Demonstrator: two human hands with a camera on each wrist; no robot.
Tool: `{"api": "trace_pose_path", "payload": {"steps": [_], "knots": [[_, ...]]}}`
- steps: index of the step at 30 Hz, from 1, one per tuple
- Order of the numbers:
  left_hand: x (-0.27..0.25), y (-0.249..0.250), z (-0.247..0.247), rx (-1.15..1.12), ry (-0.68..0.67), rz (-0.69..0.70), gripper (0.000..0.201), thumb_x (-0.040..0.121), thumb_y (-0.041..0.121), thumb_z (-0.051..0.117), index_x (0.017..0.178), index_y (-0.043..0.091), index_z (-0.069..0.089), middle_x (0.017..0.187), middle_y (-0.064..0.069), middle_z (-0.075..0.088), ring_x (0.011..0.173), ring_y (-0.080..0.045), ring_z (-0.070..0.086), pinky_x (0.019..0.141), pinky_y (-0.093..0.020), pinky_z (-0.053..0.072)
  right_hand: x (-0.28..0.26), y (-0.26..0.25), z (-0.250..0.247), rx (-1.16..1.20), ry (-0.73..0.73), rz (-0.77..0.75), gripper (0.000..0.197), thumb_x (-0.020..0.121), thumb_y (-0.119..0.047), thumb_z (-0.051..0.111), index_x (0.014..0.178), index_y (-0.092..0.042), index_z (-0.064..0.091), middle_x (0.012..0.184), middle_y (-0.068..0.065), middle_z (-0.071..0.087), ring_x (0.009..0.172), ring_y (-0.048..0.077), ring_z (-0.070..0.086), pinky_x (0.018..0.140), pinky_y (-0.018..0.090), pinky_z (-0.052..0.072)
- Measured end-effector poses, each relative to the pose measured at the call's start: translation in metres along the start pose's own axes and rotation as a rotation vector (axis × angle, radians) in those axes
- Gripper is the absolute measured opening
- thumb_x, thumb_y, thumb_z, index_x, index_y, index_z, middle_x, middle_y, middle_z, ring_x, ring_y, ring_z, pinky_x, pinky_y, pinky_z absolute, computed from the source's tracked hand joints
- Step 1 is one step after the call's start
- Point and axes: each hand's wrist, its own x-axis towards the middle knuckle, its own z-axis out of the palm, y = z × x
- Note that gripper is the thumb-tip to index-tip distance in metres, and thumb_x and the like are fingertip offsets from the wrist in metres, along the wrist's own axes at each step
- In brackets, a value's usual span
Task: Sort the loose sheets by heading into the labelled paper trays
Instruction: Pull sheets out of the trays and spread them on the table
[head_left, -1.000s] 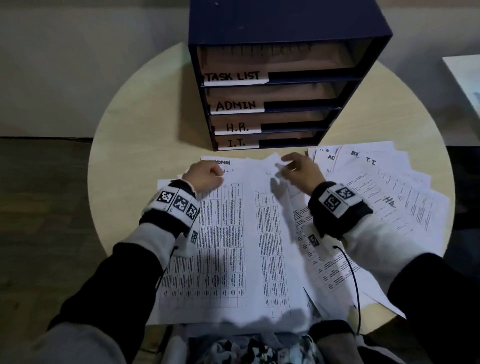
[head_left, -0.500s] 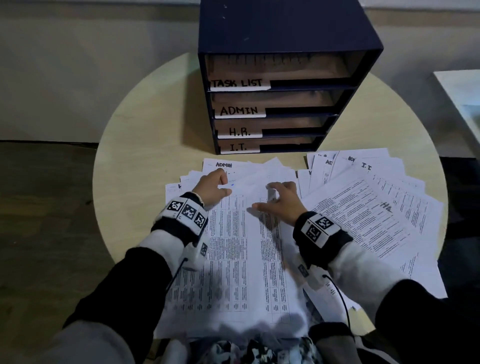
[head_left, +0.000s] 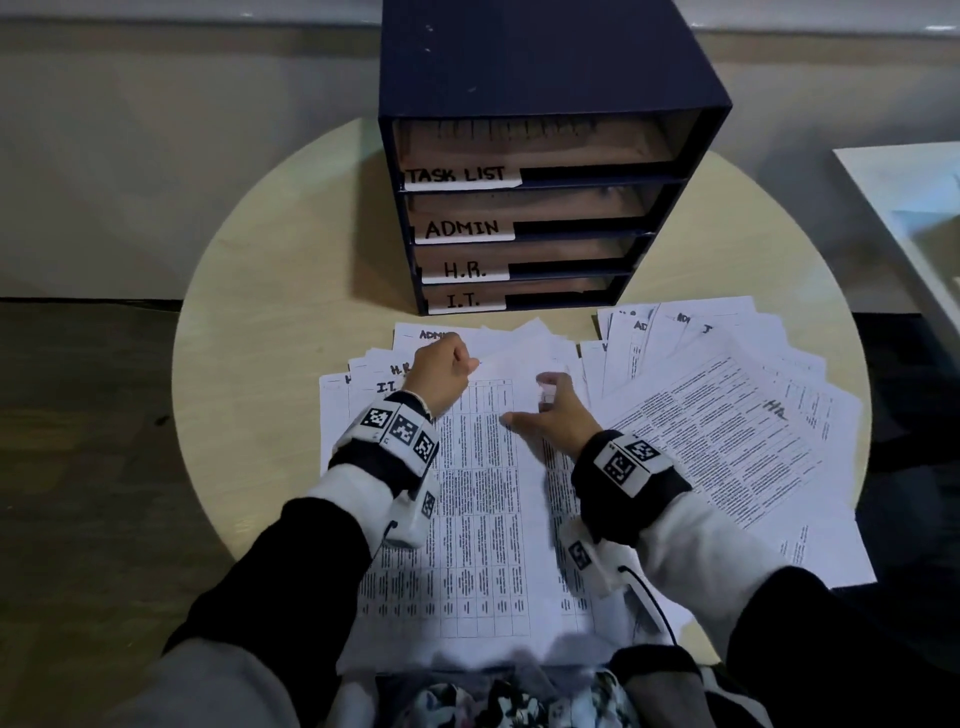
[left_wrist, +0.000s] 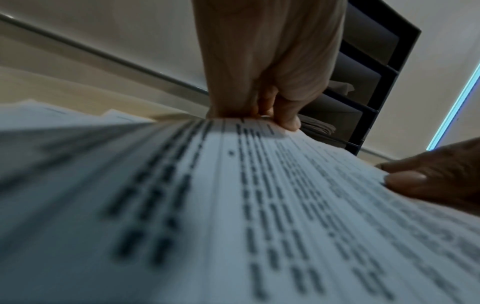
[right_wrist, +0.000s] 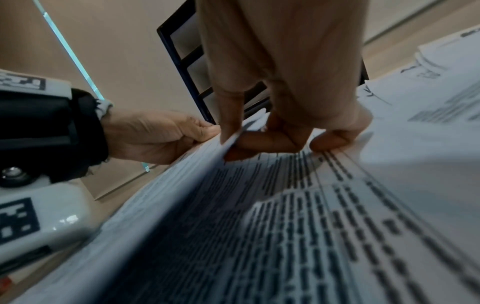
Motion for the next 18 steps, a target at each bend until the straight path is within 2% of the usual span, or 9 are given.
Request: {"api": "trace_pose_path", "payload": {"steps": [2,4,6,8,9,10,12,15,18], "knots": [[-0.001,-0.004,-0.001,-0.019,0.002,-0.021,0.030,0.093,0.017,0.054,0.067,0.020,0.039,0.078,0.002,0.050,0.091,-0.033,0.058,0.059,-0.027,0.039,-0.001,0.000,0.001,-0.013,-0.044,-0.035,0.017,0.083,-0.010,0.067,0.090,-0.014,0.051,0.075,-0.002,0.058,0.071,0.015,0.056,0.063,0.022,0.043],[-0.001,-0.007,-0.005,0.000,0.007,-0.021,0.024,0.088,0.028,0.060,0.070,0.024,0.044,0.085,0.004,0.052,0.098,-0.034,0.059,0.079,-0.038,0.046,0.001,-0.003,-0.004,-0.038,-0.052,-0.076,0.025,0.087,-0.001,0.059,0.070,-0.019,0.054,0.052,-0.011,0.059,0.051,0.004,0.055,0.051,0.015,0.042],[-0.002,-0.011,-0.011,0.092,0.033,-0.009,0.018,0.084,0.038,0.062,0.082,0.024,0.050,0.095,0.006,0.052,0.102,-0.023,0.055,0.095,-0.042,0.041,0.005,-0.006,-0.017,-0.042,-0.008,-0.088,0.022,0.088,0.003,0.056,0.076,-0.015,0.060,0.066,-0.005,0.065,0.062,0.008,0.059,0.065,0.021,0.049],[-0.001,-0.016,-0.017,0.085,0.074,-0.025,0.021,0.082,0.041,0.065,0.086,0.023,0.053,0.102,0.004,0.053,0.102,-0.018,0.053,0.096,-0.039,0.040,0.008,-0.006,-0.036,-0.048,0.069,-0.099,0.021,0.087,0.007,0.053,0.102,-0.004,0.064,0.094,0.012,0.065,0.086,0.019,0.057,0.086,0.036,0.049],[0.001,-0.020,-0.020,-0.006,0.088,-0.056,0.020,0.081,0.038,0.067,0.081,0.024,0.053,0.103,-0.001,0.057,0.098,-0.020,0.054,0.095,-0.041,0.043,0.009,-0.004,-0.046,-0.025,0.104,-0.082,0.029,0.087,0.009,0.050,0.112,-0.002,0.061,0.102,0.016,0.063,0.087,0.021,0.056,0.085,0.036,0.050],[0.001,-0.022,-0.023,-0.151,0.106,-0.091,0.020,0.079,0.033,0.070,0.076,0.024,0.052,0.101,-0.007,0.059,0.092,-0.023,0.055,0.094,-0.045,0.045,0.008,-0.002,-0.057,0.010,0.136,-0.056,0.033,0.088,0.010,0.047,0.116,-0.004,0.059,0.103,0.015,0.061,0.081,0.022,0.056,0.075,0.031,0.053],[0.002,-0.029,-0.024,-0.390,0.133,-0.164,0.023,0.076,0.020,0.074,0.073,0.023,0.051,0.083,-0.010,0.058,0.082,-0.023,0.053,0.094,-0.051,0.047,0.009,0.007,-0.075,0.087,0.215,0.006,0.033,0.090,0.011,0.042,0.106,-0.012,0.060,0.096,0.011,0.061,0.065,0.018,0.054,0.053,0.024,0.051],[0.002,-0.027,-0.020,-0.446,0.051,-0.174,0.022,0.077,0.011,0.073,0.077,0.019,0.053,0.079,-0.006,0.058,0.086,-0.027,0.058,0.097,-0.049,0.046,0.006,0.018,-0.088,0.233,0.269,0.084,0.037,0.091,0.011,0.037,0.096,-0.018,0.060,0.082,0.011,0.060,0.060,0.023,0.051,0.057,0.030,0.047],[-0.001,-0.016,-0.009,-0.398,-0.063,-0.123,0.012,0.076,0.013,0.073,0.078,0.017,0.062,0.096,-0.014,0.066,0.100,-0.033,0.061,0.096,-0.042,0.045,0.005,0.025,-0.085,0.169,0.243,0.073,0.039,0.088,0.015,0.036,0.106,-0.008,0.062,0.096,0.013,0.060,0.082,0.026,0.053,0.070,0.035,0.047]]}}
